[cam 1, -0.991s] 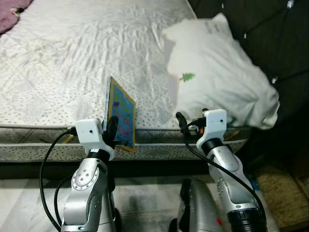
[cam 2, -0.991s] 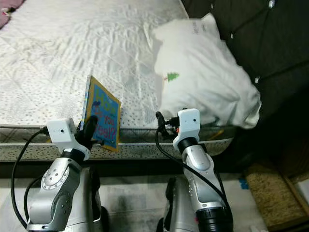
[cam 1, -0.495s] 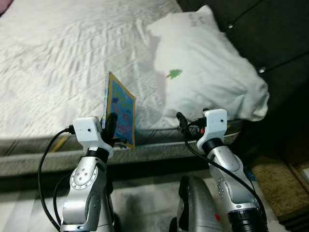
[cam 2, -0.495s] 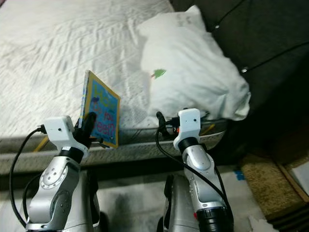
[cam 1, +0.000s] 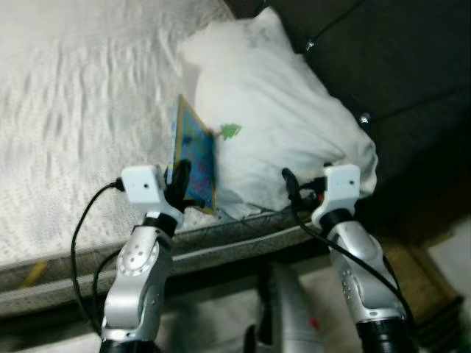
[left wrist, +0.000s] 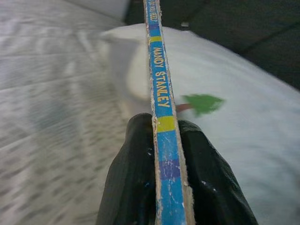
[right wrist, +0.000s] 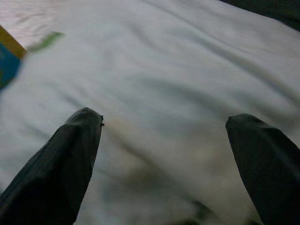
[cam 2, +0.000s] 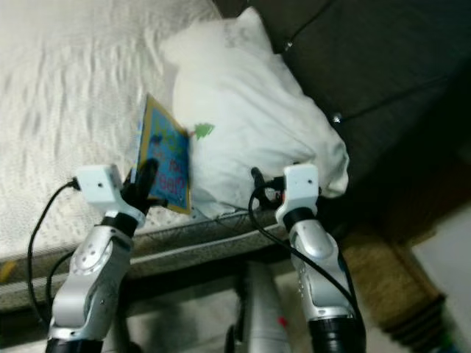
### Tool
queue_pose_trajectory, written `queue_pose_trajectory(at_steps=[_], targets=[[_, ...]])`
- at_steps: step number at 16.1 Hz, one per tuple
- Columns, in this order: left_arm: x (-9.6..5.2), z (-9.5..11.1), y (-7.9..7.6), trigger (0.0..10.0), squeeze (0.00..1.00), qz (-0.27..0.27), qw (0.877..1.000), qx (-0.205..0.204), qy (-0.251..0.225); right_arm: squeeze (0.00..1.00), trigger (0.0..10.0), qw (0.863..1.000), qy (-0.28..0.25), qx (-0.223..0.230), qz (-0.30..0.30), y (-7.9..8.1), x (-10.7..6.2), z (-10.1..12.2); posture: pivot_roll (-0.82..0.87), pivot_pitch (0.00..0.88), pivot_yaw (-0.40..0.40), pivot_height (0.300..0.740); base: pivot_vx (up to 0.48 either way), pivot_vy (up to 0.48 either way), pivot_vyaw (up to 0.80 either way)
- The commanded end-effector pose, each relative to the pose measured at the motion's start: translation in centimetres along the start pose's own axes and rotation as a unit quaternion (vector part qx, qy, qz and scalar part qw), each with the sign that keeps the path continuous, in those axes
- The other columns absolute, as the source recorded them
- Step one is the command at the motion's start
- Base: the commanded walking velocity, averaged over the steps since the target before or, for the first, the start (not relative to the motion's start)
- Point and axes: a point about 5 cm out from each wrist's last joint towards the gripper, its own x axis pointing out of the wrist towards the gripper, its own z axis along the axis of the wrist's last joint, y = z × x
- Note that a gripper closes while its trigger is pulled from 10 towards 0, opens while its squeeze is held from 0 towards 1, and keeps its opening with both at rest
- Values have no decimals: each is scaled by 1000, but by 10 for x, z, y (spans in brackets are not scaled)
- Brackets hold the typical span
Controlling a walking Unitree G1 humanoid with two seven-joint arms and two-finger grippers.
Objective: Clean up the room
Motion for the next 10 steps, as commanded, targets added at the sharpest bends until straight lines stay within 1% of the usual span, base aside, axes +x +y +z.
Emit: queue_pose_trajectory(at_steps=[1,2,3,4,5,6,8,9,10], targets=[[-6,-2,6,10000,0,15,1000,-1,-2,0,10000,1000,0,4,15,10,1,0,-35,189,-75,487,0,0,0],[-6,-2,7,10000,0,18,1000,1,-2,0,10000,1000,0,3,15,10,2,0,-34,187,-75,487,0,0,0],[-6,-1,10,10000,0,35,999,-3,-7,0,10000,1000,0,2,16,10,2,0,-33,187,-75,487,0,0,0],[-7,-1,13,10000,0,56,998,-13,-9,0,10000,1000,0,2,16,9,2,-1,-33,187,-75,487,0,0,0],[-8,-2,18,10000,0,80,996,-33,-7,0,10000,1000,0,1,17,10,2,-1,-33,187,-75,487,0,0,0],[-8,-3,20,10000,0,92,995,-47,-4,0,10000,1000,0,1,17,10,2,-1,-33,187,-75,487,0,0,0],[-10,-5,23,10000,0,92,993,-76,-1,0,10000,1000,0,0,17,9,2,-1,-33,178,-76,487,0,0,0],[-9,-5,24,10000,0,89,993,-75,-2,0,10000,1000,0,-1,17,9,2,-1,-33,178,-76,487,0,0,0],[-4,-3,26,10000,0,72,994,-83,-7,0,10000,1000,0,-2,17,9,2,-1,-36,177,-80,487,0,0,0]])
